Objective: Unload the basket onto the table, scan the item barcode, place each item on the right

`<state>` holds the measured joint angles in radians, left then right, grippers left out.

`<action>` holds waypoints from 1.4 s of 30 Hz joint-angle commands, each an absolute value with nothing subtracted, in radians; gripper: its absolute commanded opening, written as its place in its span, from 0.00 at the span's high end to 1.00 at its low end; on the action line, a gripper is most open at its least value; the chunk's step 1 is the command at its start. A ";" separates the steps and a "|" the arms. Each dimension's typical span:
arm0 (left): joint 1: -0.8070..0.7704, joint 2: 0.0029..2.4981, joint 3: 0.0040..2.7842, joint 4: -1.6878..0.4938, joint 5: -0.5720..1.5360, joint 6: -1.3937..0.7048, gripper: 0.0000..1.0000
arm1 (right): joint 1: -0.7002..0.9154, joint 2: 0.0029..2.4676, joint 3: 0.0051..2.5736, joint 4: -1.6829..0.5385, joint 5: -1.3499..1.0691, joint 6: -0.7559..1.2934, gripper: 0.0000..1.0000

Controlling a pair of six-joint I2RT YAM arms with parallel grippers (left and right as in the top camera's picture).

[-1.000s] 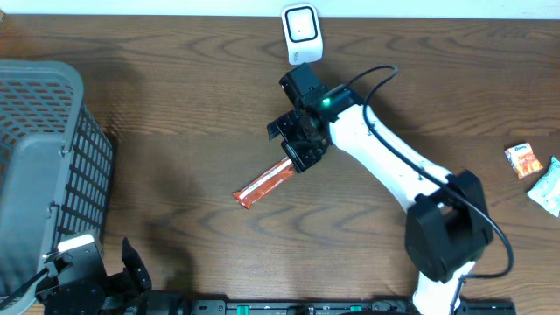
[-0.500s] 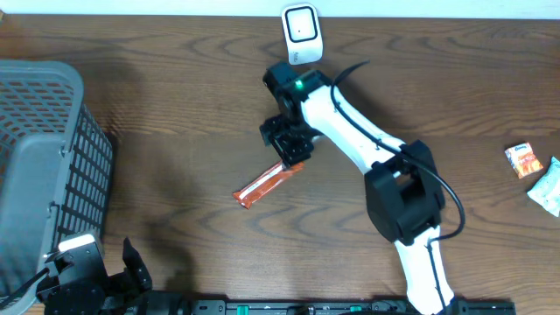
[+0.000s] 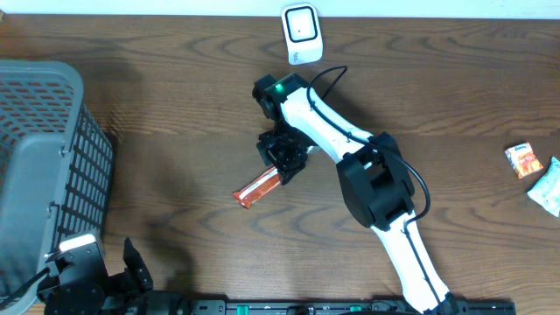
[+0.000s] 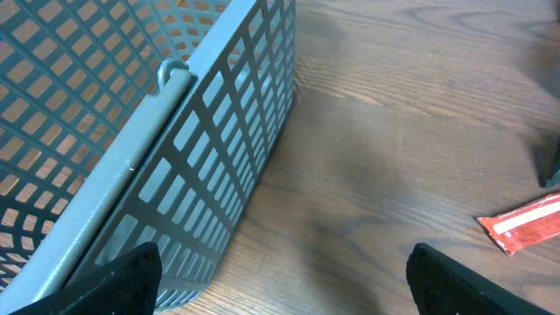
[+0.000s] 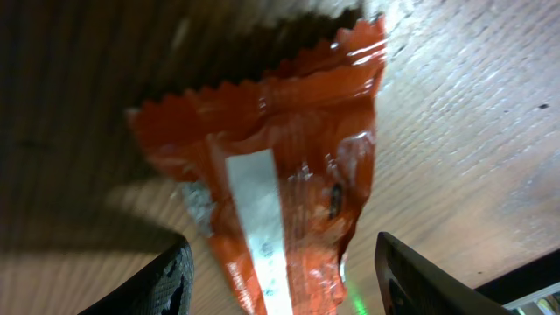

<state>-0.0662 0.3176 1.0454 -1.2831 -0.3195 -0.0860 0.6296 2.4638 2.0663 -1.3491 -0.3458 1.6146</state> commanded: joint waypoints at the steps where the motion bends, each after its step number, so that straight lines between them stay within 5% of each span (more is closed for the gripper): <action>1: -0.065 0.311 1.043 -1.287 -0.321 -0.092 0.10 | 0.628 2.464 2.085 -1.336 -0.349 1.642 0.38; 14: -0.065 0.311 1.043 -1.287 -0.321 -0.092 0.10 | 0.603 2.513 2.085 -1.320 -0.338 1.645 0.42; 23: -0.065 0.311 1.043 -1.288 -0.321 -0.092 0.10 | 0.599 2.579 2.086 -1.307 -0.331 1.571 0.98; 42: -0.065 0.311 1.043 -1.288 -0.321 -0.092 0.10 | 0.643 2.546 2.647 -1.218 -0.297 0.835 0.99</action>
<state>-0.0662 0.3176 1.0454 -1.2839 -0.3191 -0.0856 0.6147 2.5835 2.5679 -1.2175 -0.3279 1.0275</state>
